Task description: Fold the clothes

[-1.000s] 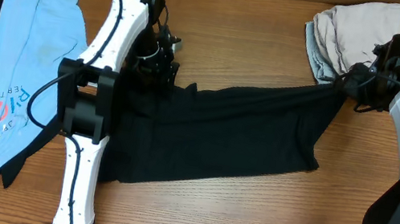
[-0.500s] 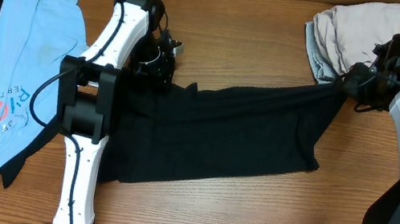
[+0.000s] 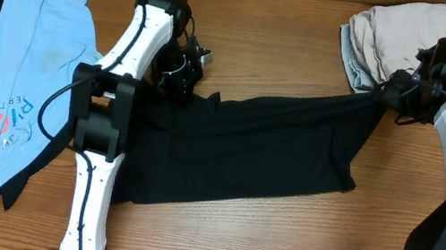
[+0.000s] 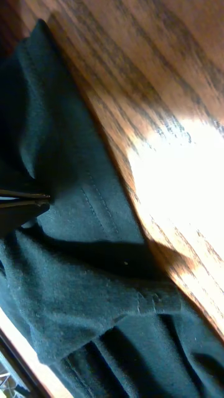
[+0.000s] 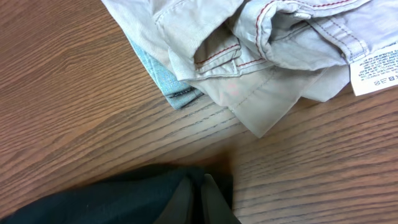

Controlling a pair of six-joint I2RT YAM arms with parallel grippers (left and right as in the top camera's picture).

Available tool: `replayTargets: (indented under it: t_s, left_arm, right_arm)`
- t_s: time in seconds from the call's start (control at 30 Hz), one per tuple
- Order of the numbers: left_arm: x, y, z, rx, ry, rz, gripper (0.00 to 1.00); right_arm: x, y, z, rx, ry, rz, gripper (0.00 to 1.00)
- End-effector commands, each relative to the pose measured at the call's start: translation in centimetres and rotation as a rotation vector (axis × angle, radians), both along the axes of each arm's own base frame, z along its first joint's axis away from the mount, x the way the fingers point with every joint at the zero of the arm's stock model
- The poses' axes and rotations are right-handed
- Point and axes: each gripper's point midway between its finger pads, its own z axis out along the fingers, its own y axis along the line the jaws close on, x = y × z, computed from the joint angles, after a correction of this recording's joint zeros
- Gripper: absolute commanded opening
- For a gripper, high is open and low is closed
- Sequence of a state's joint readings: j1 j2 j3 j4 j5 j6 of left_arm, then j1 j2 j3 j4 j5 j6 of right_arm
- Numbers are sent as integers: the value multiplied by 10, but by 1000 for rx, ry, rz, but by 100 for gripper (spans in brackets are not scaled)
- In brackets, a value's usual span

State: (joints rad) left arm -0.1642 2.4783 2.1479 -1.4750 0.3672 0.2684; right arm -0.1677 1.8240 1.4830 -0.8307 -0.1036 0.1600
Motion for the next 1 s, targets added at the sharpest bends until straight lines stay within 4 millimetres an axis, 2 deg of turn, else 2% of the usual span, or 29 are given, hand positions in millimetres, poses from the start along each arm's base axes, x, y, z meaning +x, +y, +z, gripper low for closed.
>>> replayTargets:
  t_s: [0.0, 0.07, 0.23, 0.27, 0.33, 0.57, 0.83, 0.97]
  left_arm:
    - [11, 3, 12, -15, -25, 33, 4]
    - [15, 10, 14, 11, -38, 34, 5]
    - [12, 29, 6, 116, -40, 4, 50]
    - [10, 29, 4, 126, -37, -4, 56]
    - [5, 32, -3, 156, -23, -21, 57]
    - [-2, 33, -13, 166, 4, -25, 48]
    - [0, 19, -11, 101, 0, -12, 4]
    - [7, 14, -10, 73, -30, -4, 4]
  right_arm:
    - [3, -4, 9, -19, -24, -5, 4]
    - [3, -4, 8, -19, -24, -5, 4]
    - [3, -4, 8, -18, -23, -5, 4]
    - [3, -4, 8, -18, -24, -5, 4]
    - [3, -4, 8, -18, -23, -5, 4]
    - [2, -4, 8, -18, -20, -5, 4]
    - [2, -4, 8, -19, -21, -5, 4]
    - [2, -4, 8, -19, -21, -5, 4]
